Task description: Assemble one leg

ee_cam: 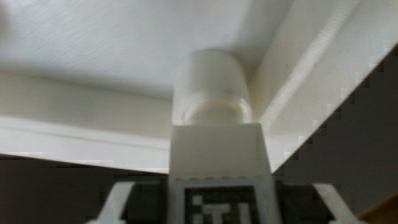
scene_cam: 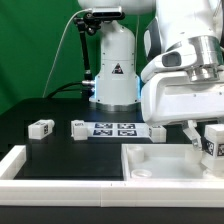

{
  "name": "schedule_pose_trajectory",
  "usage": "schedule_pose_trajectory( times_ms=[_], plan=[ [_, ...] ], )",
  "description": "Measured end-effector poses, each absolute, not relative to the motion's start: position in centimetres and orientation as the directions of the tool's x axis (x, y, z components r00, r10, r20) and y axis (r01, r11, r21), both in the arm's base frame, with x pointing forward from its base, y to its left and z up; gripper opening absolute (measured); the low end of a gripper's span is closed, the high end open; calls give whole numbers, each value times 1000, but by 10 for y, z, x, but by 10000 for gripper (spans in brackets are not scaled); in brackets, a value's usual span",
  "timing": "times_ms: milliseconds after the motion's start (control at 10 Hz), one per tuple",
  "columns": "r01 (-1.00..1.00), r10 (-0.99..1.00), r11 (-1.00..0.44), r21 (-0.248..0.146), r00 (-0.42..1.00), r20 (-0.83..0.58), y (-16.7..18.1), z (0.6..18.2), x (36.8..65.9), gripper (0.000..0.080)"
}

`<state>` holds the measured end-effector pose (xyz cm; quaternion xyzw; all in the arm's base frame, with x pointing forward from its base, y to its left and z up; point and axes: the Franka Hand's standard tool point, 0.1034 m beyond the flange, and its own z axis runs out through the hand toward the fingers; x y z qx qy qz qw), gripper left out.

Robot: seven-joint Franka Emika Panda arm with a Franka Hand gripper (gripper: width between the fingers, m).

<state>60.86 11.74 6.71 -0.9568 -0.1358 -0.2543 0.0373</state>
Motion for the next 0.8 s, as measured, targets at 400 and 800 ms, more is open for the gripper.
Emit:
schedule_pose_trajectory(
  times_ms=[400,800],
  plan=[
    [279,241,-960,-2,834,497,117,67,609,490],
    [279,241,-960,-2,834,497,117,67,609,648]
  ],
)
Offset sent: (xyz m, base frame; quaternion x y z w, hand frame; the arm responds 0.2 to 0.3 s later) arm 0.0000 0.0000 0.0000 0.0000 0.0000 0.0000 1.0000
